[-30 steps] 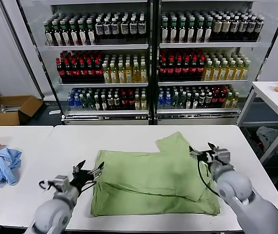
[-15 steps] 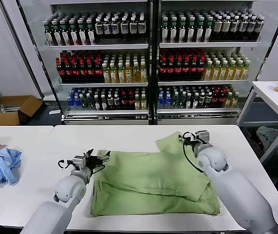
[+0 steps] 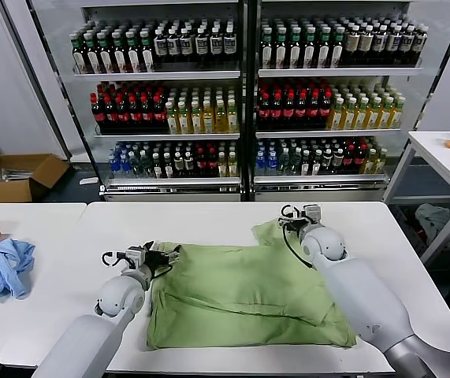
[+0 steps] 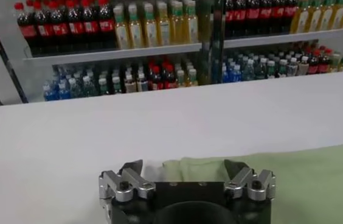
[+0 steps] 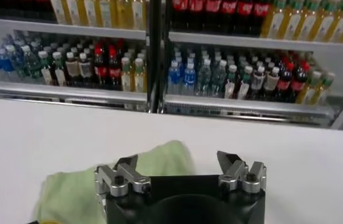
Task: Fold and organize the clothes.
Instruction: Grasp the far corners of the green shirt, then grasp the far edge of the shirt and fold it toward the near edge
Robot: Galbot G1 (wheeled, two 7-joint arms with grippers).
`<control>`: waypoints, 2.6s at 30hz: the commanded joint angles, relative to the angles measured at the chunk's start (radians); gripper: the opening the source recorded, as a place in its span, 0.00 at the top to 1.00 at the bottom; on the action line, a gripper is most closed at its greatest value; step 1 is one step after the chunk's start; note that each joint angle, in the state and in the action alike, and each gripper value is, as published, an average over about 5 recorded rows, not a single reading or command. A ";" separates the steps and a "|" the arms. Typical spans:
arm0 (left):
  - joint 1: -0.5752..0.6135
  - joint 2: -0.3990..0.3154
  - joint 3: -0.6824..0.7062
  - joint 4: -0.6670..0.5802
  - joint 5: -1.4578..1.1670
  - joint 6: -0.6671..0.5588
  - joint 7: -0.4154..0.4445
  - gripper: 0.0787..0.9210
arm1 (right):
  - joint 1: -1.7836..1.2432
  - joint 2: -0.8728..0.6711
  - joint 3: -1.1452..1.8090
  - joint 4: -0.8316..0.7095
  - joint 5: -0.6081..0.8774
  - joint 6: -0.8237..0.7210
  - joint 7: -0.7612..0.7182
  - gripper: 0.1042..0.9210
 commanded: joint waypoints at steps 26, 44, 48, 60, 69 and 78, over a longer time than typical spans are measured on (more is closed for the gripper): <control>0.049 0.040 -0.027 -0.084 -0.117 -0.069 0.086 0.89 | -0.039 -0.008 0.010 0.080 0.108 0.002 -0.055 0.88; 0.211 0.105 -0.137 -0.318 -0.179 -0.102 0.100 0.94 | -0.239 -0.210 0.216 0.531 0.160 0.008 -0.032 1.00; 0.259 0.120 -0.174 -0.368 -0.196 -0.097 0.102 0.94 | -0.315 -0.257 0.277 0.618 0.178 0.002 -0.027 1.00; 0.452 0.159 -0.265 -0.508 -0.221 -0.072 0.113 0.94 | -0.686 -0.340 0.493 0.886 0.191 0.000 -0.001 1.00; 0.560 0.176 -0.291 -0.556 -0.177 -0.042 0.122 0.94 | -0.880 -0.339 0.596 0.971 0.176 -0.001 0.026 1.00; 0.581 0.183 -0.280 -0.528 -0.123 -0.019 0.129 0.95 | -0.921 -0.303 0.576 0.963 0.125 -0.001 0.069 1.00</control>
